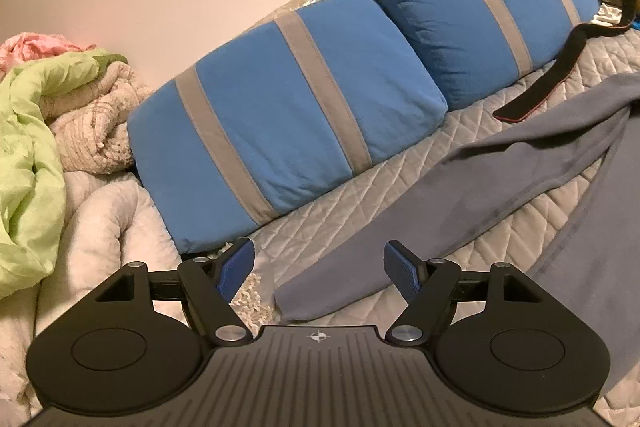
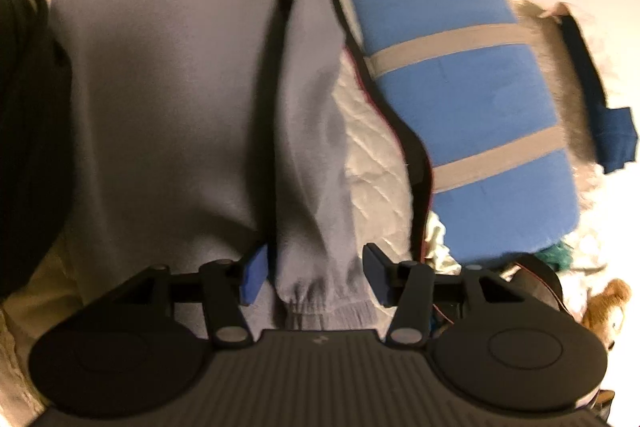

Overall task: Fold clothes
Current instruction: 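Grasp the ribbed cuff again with the right gripper and lift it, then grasp the pants leg edge with the left gripper while the right holds the cuff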

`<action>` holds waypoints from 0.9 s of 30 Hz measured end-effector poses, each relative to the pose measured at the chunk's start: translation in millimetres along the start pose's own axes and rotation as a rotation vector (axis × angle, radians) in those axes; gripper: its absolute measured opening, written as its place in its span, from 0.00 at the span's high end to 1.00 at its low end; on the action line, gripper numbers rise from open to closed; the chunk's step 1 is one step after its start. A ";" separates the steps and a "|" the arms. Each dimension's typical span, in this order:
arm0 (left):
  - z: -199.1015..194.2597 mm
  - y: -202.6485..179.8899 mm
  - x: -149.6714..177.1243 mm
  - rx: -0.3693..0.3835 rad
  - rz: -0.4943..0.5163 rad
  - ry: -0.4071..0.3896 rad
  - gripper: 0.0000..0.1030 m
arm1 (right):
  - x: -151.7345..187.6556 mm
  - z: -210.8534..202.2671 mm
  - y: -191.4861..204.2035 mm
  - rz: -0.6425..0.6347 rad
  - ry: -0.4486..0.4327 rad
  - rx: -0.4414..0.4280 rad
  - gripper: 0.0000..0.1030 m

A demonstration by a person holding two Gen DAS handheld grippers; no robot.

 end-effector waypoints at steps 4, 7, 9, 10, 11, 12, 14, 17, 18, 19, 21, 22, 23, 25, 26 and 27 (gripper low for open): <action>8.2 -3.6 1.9 0.000 0.038 0.010 0.32 | -1.8 2.4 -5.4 -0.021 0.011 -0.049 0.77; 21.2 -7.8 6.5 -0.024 0.146 0.002 0.32 | -0.2 -2.7 -19.7 0.010 -0.002 -0.018 0.93; 33.0 -10.1 10.6 -0.022 0.221 0.005 0.32 | 2.9 -4.6 -33.7 0.052 0.000 0.006 0.95; 40.0 -10.9 12.2 -0.014 0.255 0.007 0.32 | 4.7 -5.1 -40.7 0.074 0.001 0.018 0.95; 47.7 -11.0 12.8 -0.006 0.279 0.010 0.32 | 6.0 -5.1 -45.0 0.090 0.003 0.022 0.95; 55.4 -11.1 13.5 0.001 0.303 0.013 0.32 | 7.2 -5.0 -49.2 0.105 0.005 0.026 0.95; 73.2 -8.4 11.8 0.033 0.316 0.028 0.32 | 7.2 -0.8 -52.1 0.112 0.012 0.031 0.95; 105.1 3.6 1.9 0.116 0.266 0.064 0.32 | 6.0 8.3 -51.3 0.106 0.027 0.029 0.95; 117.7 9.0 -1.4 0.138 0.247 0.080 0.32 | 6.3 10.7 -50.9 0.106 0.033 0.026 0.95; 131.2 14.7 -3.0 0.153 0.233 0.101 0.32 | 7.5 12.8 -50.8 0.112 0.039 0.024 0.95; 158.3 25.9 -6.0 0.183 0.206 0.143 0.32 | 9.7 18.4 -51.3 0.124 0.051 0.015 0.95; 172.2 30.9 -7.0 0.199 0.200 0.161 0.32 | 10.8 21.2 -51.5 0.129 0.058 0.010 0.95; 186.3 35.7 -7.7 0.219 0.196 0.180 0.32 | 11.4 25.1 -51.0 0.132 0.064 0.002 0.95; 211.8 42.7 -6.7 0.253 0.199 0.216 0.32 | 12.6 30.7 -48.5 0.130 0.077 -0.020 0.95; 223.3 45.5 -5.7 0.264 0.203 0.231 0.32 | 13.1 33.6 -47.2 0.128 0.084 -0.031 0.95; 234.2 47.9 -4.5 0.273 0.205 0.240 0.32 | 13.8 37.1 -45.9 0.126 0.093 -0.039 0.95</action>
Point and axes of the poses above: each gripper's, at about its wrist camera, not at the fingertips, and z roughly the way its jaws point, y to its left, x to its underside, the point moved 6 cm from there along z, roughly the way its jaws point, and after that the axes turned 10 degrees about y, right-handed, at the moved point
